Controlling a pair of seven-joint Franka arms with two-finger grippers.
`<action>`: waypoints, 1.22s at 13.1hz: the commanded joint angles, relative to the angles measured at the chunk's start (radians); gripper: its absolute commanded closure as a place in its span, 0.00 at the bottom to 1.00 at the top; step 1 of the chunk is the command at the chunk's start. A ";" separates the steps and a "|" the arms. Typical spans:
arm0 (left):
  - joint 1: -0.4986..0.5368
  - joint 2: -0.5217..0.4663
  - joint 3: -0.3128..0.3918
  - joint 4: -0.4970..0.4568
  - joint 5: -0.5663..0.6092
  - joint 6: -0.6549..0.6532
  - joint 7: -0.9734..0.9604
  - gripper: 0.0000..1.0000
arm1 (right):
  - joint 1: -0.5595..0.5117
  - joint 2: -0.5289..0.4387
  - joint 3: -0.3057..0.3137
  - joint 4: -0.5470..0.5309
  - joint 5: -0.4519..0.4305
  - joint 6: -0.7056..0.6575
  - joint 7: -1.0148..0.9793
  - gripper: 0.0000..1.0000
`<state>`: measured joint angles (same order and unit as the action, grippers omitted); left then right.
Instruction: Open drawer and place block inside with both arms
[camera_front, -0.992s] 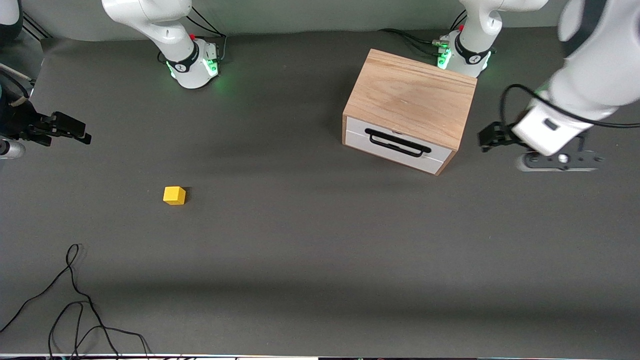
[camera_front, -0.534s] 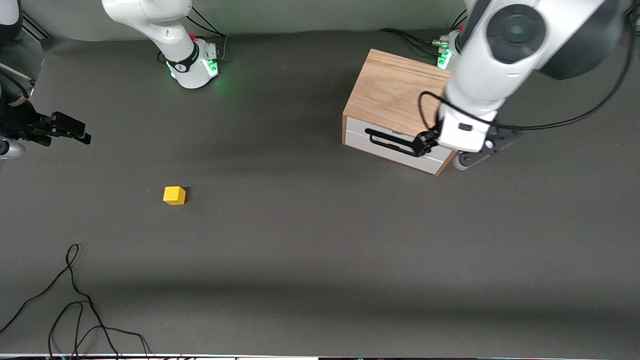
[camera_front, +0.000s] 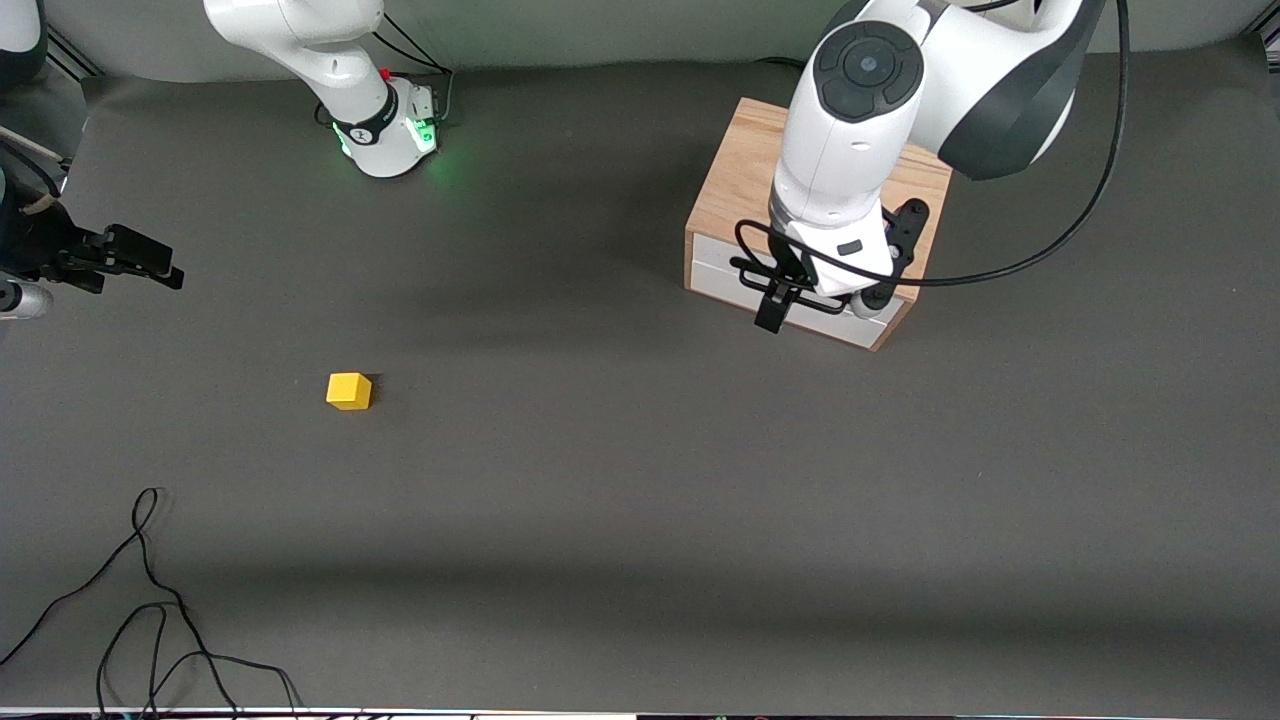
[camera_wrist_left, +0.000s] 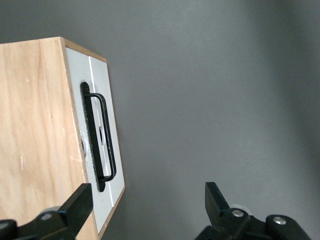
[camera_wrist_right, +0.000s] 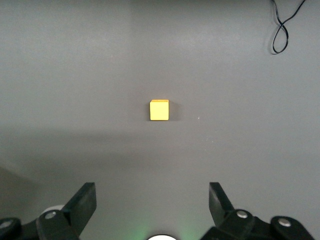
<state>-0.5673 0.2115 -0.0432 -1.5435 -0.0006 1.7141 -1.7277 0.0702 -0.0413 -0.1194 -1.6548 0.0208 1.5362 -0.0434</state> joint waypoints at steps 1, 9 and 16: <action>0.001 -0.009 0.009 -0.013 -0.012 -0.086 -0.041 0.00 | -0.003 0.000 0.010 0.013 -0.002 0.001 -0.012 0.00; 0.009 0.083 0.011 -0.023 -0.078 -0.170 -0.029 0.00 | -0.004 -0.012 0.010 0.012 -0.002 -0.022 -0.013 0.00; 0.012 0.115 0.016 -0.184 -0.070 0.064 -0.001 0.00 | -0.006 -0.012 0.010 0.013 -0.002 -0.021 -0.013 0.00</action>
<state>-0.5578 0.3536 -0.0309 -1.6635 -0.0646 1.7293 -1.7427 0.0701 -0.0474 -0.1138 -1.6496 0.0208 1.5285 -0.0435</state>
